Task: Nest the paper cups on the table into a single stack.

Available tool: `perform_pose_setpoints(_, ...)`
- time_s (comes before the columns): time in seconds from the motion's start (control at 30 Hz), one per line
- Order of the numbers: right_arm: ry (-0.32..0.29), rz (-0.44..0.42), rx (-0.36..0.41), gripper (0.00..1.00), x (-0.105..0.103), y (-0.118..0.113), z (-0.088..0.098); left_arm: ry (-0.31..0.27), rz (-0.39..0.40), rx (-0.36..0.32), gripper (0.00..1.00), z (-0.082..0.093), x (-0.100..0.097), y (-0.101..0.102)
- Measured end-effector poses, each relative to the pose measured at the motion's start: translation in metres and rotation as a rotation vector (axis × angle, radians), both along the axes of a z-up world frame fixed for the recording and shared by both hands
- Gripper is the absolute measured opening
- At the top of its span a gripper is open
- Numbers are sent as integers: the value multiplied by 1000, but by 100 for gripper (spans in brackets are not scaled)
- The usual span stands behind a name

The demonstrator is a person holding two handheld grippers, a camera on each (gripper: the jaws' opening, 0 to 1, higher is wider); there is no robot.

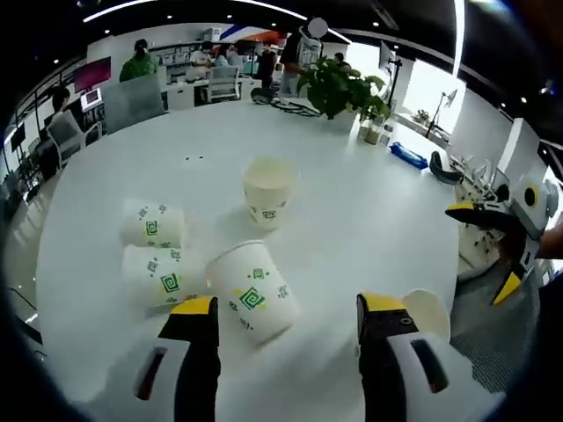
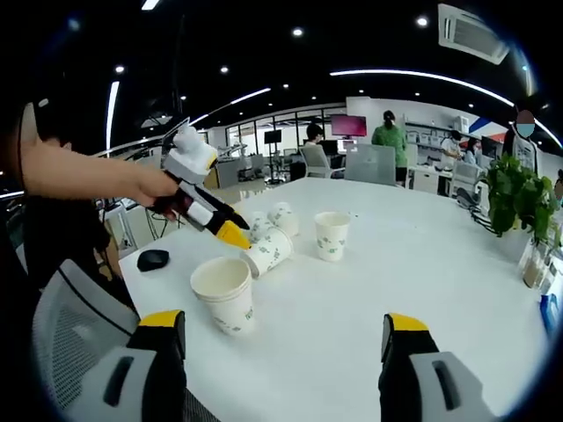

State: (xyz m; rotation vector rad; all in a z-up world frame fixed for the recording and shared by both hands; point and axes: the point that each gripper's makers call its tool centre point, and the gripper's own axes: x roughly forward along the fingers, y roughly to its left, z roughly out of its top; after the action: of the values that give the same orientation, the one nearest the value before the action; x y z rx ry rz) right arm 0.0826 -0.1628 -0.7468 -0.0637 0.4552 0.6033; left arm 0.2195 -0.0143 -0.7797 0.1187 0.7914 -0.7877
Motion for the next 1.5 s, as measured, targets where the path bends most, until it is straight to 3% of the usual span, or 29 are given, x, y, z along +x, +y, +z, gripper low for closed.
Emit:
perform_pose_setpoints(0.2, 8, -1, -10, 92, -1, 0, -2, 49, 34, -3, 62, -20, 5, 3)
perform_pose_setpoints(0.53, 11, -17, -11, 92, 1, -4, -3, 87, 95, -3, 58, -35, 11, -3)
perform_pose_setpoints(0.7, 12, -34, -6, 91, 3, -7, -2, 62, 101, 33, 57, -42, 15, -4)
perform_pose_setpoints(0.8, 13, -42, -5, 91, 3, -8, -2, 77, 105, 30, 57, -45, 14, -8)
perform_pose_setpoints(1.07, 15, -60, -6, 89, 5, -12, -2, 24, 146, 93, 55, -52, 26, -3)
perform_pose_setpoints(1.5, 16, -70, -10, 87, 6, -15, -3, 47, 146, 105, 43, -65, 21, -3)
